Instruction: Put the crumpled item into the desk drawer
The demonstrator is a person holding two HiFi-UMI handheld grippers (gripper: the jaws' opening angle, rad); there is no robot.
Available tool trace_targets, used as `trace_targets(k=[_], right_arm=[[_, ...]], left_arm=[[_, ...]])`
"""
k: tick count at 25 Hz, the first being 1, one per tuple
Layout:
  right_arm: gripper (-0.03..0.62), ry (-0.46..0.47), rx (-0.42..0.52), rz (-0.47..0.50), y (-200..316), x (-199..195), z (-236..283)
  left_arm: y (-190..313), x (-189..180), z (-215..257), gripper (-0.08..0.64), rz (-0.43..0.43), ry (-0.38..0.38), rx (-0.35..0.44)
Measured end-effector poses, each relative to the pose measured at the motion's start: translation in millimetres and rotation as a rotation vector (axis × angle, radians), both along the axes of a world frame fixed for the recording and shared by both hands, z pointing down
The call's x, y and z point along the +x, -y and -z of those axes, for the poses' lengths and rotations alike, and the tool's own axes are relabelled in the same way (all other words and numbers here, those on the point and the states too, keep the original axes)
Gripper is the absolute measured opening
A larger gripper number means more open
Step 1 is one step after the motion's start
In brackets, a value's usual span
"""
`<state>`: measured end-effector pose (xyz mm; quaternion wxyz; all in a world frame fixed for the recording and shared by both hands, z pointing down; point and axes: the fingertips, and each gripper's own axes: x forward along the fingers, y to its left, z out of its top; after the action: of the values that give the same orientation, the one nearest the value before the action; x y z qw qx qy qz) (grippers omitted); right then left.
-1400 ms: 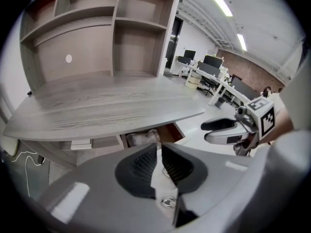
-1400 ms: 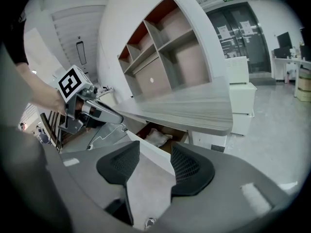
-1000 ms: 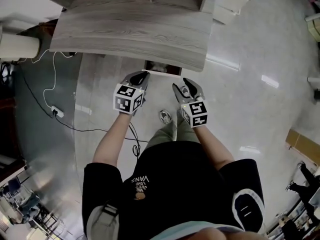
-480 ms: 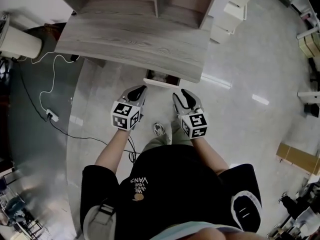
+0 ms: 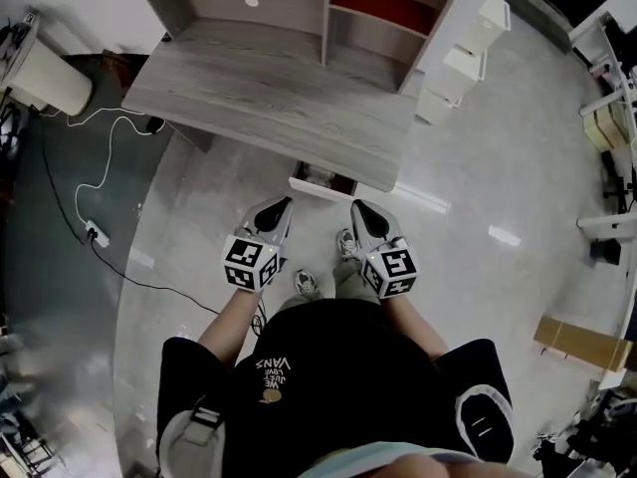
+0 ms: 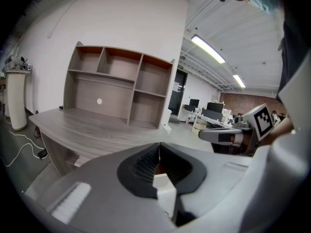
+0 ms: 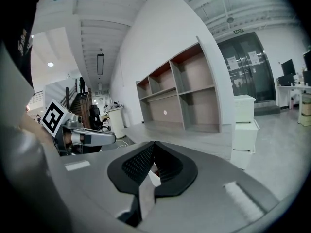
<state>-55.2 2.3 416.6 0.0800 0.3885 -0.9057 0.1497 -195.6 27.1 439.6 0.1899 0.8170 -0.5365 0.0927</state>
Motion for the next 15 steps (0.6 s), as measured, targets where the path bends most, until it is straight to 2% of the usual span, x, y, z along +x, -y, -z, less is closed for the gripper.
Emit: trace_targets(k=[7, 15], right_arm=[[0.005, 0.033, 0.029, 0.035, -4, -6, 28], [0.005, 0.058, 0.041, 0.069, -7, -11, 54]], left_arm=[[-10, -11, 21, 0.054, 0.058, -0.043, 0.048], [-29, -12, 27, 0.054, 0.09, -0.087, 0.038]])
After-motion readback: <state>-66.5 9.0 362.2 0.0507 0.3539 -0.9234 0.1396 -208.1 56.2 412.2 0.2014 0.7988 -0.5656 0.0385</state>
